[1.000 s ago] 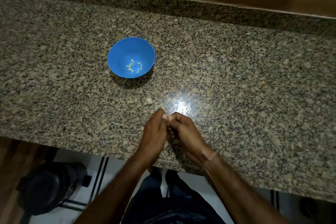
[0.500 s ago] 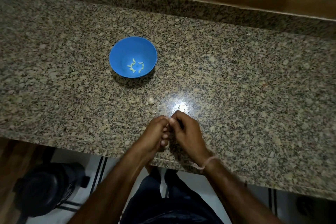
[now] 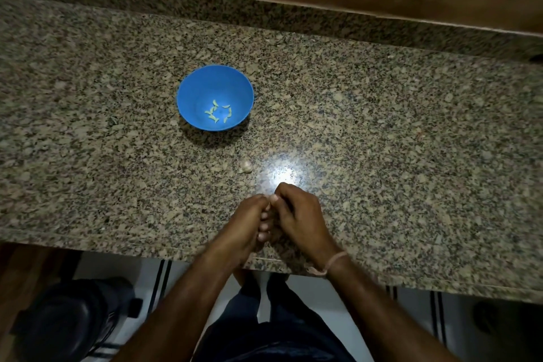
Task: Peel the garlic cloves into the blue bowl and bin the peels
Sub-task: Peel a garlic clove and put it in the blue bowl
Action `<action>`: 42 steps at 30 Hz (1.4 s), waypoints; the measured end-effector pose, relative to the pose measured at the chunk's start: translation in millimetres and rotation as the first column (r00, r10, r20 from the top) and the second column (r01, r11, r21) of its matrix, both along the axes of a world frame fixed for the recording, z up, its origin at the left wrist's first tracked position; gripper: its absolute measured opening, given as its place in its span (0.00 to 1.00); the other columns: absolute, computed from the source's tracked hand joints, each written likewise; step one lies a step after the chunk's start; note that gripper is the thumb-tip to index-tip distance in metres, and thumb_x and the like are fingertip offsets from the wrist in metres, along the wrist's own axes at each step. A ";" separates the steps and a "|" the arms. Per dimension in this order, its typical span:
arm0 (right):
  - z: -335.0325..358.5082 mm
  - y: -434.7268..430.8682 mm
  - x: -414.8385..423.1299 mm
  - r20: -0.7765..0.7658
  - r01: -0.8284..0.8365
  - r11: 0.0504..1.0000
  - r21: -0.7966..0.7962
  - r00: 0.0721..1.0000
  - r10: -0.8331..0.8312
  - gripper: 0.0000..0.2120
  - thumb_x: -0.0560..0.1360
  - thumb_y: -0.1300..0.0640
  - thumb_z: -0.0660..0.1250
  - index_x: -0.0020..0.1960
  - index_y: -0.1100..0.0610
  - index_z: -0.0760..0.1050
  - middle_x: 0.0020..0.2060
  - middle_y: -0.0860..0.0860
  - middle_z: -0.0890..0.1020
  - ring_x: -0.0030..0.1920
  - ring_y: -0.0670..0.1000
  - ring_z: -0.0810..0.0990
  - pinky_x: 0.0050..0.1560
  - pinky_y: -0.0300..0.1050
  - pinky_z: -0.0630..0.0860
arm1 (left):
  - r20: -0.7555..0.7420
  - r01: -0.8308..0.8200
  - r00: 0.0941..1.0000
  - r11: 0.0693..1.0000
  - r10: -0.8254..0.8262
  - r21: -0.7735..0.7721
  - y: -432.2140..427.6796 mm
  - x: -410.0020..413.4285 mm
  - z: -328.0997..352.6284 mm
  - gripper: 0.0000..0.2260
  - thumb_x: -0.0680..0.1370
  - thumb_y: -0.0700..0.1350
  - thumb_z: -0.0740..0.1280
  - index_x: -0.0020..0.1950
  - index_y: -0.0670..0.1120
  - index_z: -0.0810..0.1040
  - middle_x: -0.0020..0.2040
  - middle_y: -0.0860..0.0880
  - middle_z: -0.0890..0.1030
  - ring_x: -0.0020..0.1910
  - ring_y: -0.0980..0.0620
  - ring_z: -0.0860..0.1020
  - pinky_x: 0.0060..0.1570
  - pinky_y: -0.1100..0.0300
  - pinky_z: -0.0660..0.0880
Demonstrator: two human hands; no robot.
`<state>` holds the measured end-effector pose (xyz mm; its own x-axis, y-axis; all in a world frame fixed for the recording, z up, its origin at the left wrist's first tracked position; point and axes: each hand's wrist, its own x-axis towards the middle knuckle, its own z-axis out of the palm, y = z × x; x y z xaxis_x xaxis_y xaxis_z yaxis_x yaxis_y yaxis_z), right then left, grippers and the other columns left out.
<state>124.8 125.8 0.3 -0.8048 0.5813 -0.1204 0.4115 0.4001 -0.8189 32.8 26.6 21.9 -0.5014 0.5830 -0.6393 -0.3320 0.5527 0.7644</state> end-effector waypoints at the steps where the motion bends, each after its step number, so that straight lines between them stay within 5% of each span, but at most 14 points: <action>1: 5.1 0.7 -3.6 -0.002 0.057 0.961 -0.270 0.998 -0.059 0.14 0.84 0.59 0.64 0.39 0.55 0.72 0.31 0.46 0.74 0.32 0.44 0.70 0.35 0.36 0.66 | -0.277 0.083 0.957 0.996 -0.085 -0.019 -4.5 0.9 -7.9 0.11 0.86 0.45 0.55 0.47 0.45 0.72 0.39 0.50 0.74 0.34 0.56 0.72 0.31 0.64 0.65; 3: 20.5 -3.2 -13.6 0.179 0.246 0.493 -0.835 0.967 -0.179 0.15 0.84 0.59 0.62 0.39 0.55 0.72 0.30 0.49 0.72 0.29 0.45 0.68 0.32 0.38 0.67 | -0.692 0.208 0.696 0.976 -0.191 -0.061 -15.6 -1.2 -20.3 0.08 0.87 0.46 0.54 0.49 0.49 0.67 0.43 0.51 0.71 0.36 0.56 0.71 0.33 0.63 0.64; 4: 22.4 -4.3 -16.5 0.257 0.305 0.303 -0.903 0.948 -0.190 0.16 0.84 0.59 0.61 0.38 0.55 0.72 0.30 0.49 0.70 0.28 0.45 0.67 0.30 0.38 0.66 | -0.756 0.253 0.621 0.966 -0.206 -0.055 -17.6 -2.5 -20.6 0.08 0.87 0.47 0.53 0.48 0.50 0.65 0.43 0.51 0.69 0.35 0.56 0.69 0.33 0.63 0.63; 5: 23.9 -8.7 -18.7 0.267 0.316 0.298 -0.901 0.944 -0.194 0.16 0.84 0.58 0.61 0.37 0.55 0.72 0.30 0.49 0.70 0.28 0.46 0.67 0.30 0.38 0.66 | -0.756 0.265 0.624 0.964 -0.199 -0.034 -18.2 -3.6 -19.9 0.09 0.87 0.47 0.53 0.47 0.50 0.64 0.42 0.52 0.69 0.34 0.57 0.69 0.32 0.62 0.63; 8: 9.9 -21.8 -17.1 0.045 0.198 0.923 -0.329 0.980 -0.194 0.15 0.84 0.58 0.63 0.39 0.57 0.71 0.32 0.49 0.73 0.32 0.47 0.70 0.34 0.38 0.65 | -0.334 0.114 0.939 0.991 -0.086 0.064 -12.4 -11.4 -9.1 0.14 0.87 0.46 0.55 0.41 0.48 0.67 0.33 0.52 0.69 0.27 0.58 0.67 0.27 0.63 0.62; 9: 2.8 -21.9 -14.5 0.013 0.152 0.987 -0.049 0.988 -0.151 0.13 0.84 0.58 0.63 0.41 0.58 0.71 0.32 0.48 0.73 0.33 0.47 0.70 0.35 0.36 0.63 | -0.196 0.066 0.979 0.997 -0.060 0.025 -10.3 -14.8 -6.4 0.15 0.86 0.46 0.55 0.39 0.48 0.67 0.31 0.52 0.67 0.25 0.56 0.65 0.25 0.62 0.61; 11: -4.1 -23.5 -14.6 0.000 0.118 0.992 0.034 0.993 -0.118 0.12 0.83 0.56 0.63 0.41 0.58 0.71 0.33 0.48 0.74 0.33 0.47 0.70 0.35 0.38 0.64 | -0.255 0.125 0.958 0.992 -0.128 -0.025 -12.1 -18.9 -2.8 0.15 0.86 0.46 0.55 0.38 0.49 0.66 0.29 0.53 0.67 0.26 0.54 0.64 0.26 0.60 0.59; 13: 3.2 -23.3 -23.8 0.069 0.242 0.839 -0.488 0.968 -0.239 0.15 0.83 0.54 0.64 0.38 0.56 0.72 0.30 0.49 0.73 0.31 0.47 0.69 0.35 0.42 0.67 | -0.530 0.211 0.822 0.976 -0.208 -0.055 -20.8 -17.9 -7.9 0.13 0.86 0.45 0.56 0.42 0.50 0.66 0.35 0.52 0.71 0.32 0.53 0.69 0.31 0.55 0.63; 14: 10.2 -23.9 -28.1 0.185 0.303 0.565 -0.767 0.948 -0.259 0.15 0.84 0.54 0.63 0.38 0.55 0.72 0.29 0.49 0.72 0.29 0.47 0.68 0.32 0.41 0.67 | -0.639 0.219 0.741 0.974 -0.208 -0.063 -25.2 -18.5 -12.2 0.11 0.87 0.46 0.56 0.44 0.50 0.65 0.39 0.51 0.71 0.35 0.52 0.70 0.33 0.54 0.65; 16: 20.3 -28.1 -30.1 0.275 0.344 0.275 -0.898 0.926 -0.260 0.16 0.85 0.55 0.61 0.39 0.55 0.73 0.29 0.48 0.71 0.27 0.45 0.67 0.28 0.37 0.66 | -0.694 0.233 0.701 0.972 -0.164 0.005 -29.6 -19.6 -13.4 0.10 0.87 0.47 0.56 0.45 0.51 0.65 0.41 0.51 0.71 0.37 0.54 0.71 0.35 0.56 0.67; 21: 8.6 -33.9 -18.6 -0.023 0.264 0.881 -0.392 0.955 -0.297 0.17 0.81 0.49 0.70 0.39 0.59 0.78 0.32 0.51 0.79 0.35 0.48 0.76 0.38 0.48 0.74 | -0.452 0.120 0.889 0.991 -0.079 0.062 -27.6 -26.2 -11.5 0.11 0.86 0.47 0.60 0.46 0.46 0.74 0.39 0.50 0.76 0.36 0.57 0.71 0.36 0.59 0.67; 26: 8.7 -25.6 -19.3 -0.051 0.219 0.855 -0.470 0.960 -0.274 0.15 0.77 0.45 0.71 0.45 0.56 0.84 0.41 0.55 0.87 0.46 0.61 0.86 0.51 0.64 0.82 | -0.374 0.071 0.927 0.993 -0.029 0.099 -24.4 -37.9 -8.6 0.10 0.85 0.47 0.63 0.46 0.45 0.76 0.37 0.52 0.78 0.34 0.61 0.73 0.35 0.65 0.69; 36: 15.6 -3.9 -24.7 0.017 0.253 0.708 -0.659 0.947 -0.322 0.07 0.79 0.62 0.70 0.46 0.65 0.84 0.39 0.63 0.85 0.36 0.56 0.82 0.41 0.52 0.82 | -0.228 -0.108 0.962 0.974 0.153 0.197 -10.3 -37.6 0.3 0.06 0.82 0.39 0.68 0.47 0.40 0.81 0.40 0.50 0.84 0.40 0.57 0.81 0.40 0.65 0.77; 42: 9.5 -4.0 -23.1 -0.079 0.196 0.968 -0.158 0.974 -0.211 0.05 0.76 0.60 0.74 0.41 0.55 0.81 0.33 0.49 0.83 0.34 0.48 0.80 0.36 0.45 0.77 | -0.140 -0.158 0.975 0.982 0.171 0.102 -6.8 -38.1 -2.8 0.09 0.82 0.42 0.69 0.45 0.40 0.83 0.33 0.48 0.81 0.32 0.54 0.76 0.32 0.63 0.73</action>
